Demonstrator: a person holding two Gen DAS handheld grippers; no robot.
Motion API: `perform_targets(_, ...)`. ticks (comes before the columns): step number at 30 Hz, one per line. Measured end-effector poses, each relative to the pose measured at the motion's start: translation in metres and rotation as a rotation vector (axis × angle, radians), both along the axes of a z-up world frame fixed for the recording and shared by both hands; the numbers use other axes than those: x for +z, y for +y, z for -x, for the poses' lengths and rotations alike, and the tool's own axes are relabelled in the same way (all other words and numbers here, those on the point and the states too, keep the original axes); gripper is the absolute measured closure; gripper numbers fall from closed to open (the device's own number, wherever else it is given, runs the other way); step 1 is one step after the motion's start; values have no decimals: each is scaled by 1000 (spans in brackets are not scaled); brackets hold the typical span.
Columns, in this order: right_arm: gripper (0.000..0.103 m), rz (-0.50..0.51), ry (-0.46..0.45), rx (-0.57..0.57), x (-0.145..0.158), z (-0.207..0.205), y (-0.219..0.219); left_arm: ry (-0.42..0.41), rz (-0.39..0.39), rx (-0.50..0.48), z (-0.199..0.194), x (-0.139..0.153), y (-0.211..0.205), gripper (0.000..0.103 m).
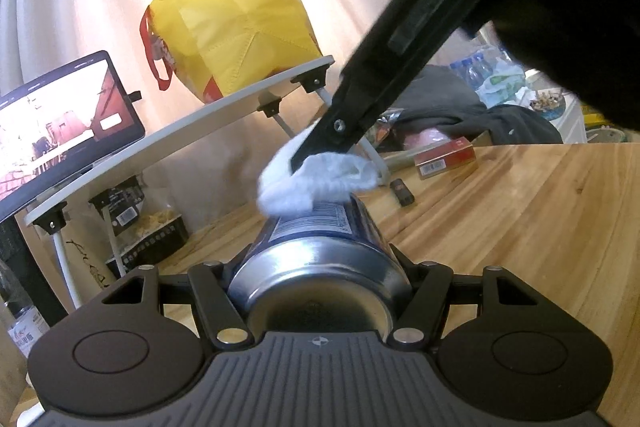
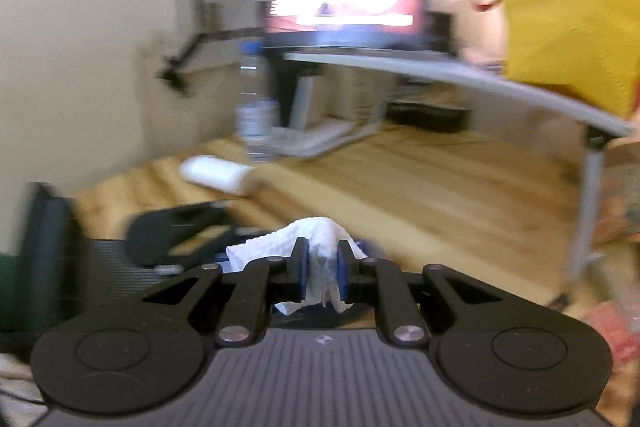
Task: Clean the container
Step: 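Wipe the can's bottom rim with the towel in the right gripper, then keep wiping around the can's bottom with the towel in the right gripper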
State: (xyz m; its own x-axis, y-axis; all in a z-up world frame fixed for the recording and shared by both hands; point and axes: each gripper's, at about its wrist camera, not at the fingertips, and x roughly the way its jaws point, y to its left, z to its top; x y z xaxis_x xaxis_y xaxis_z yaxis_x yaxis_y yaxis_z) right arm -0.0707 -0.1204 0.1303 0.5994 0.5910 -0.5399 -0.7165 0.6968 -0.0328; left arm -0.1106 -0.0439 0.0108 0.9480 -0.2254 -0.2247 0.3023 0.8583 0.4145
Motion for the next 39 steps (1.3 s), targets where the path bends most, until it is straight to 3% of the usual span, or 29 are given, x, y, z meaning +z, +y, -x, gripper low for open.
perform_targets(6,86,-15,15,-55,-10,-15,-11,0,16,11,0,1,2,36)
perform_targets(10,86,-80,62,20,-9,4,-9,15,48,29,-3,3,8,36)
perform_targets(16,86,-81,97,160,-4,37,2,32,88,42,-6,4,15,36)
perform_targets(20,86,-64,93,115,-6,28,-5,32,86,41,-6,4,14,36)
perform_targets(25,86,-45,58,-20,-15,-5,-17,18,92,43,-4,4,15,36)
perform_targets(30,86,-63,105,-73,-29,-25,-25,13,97,46,-2,5,16,36)
perform_targets(39,85,-170,221,81,-25,19,-19,56,168,70,-12,8,29,36)
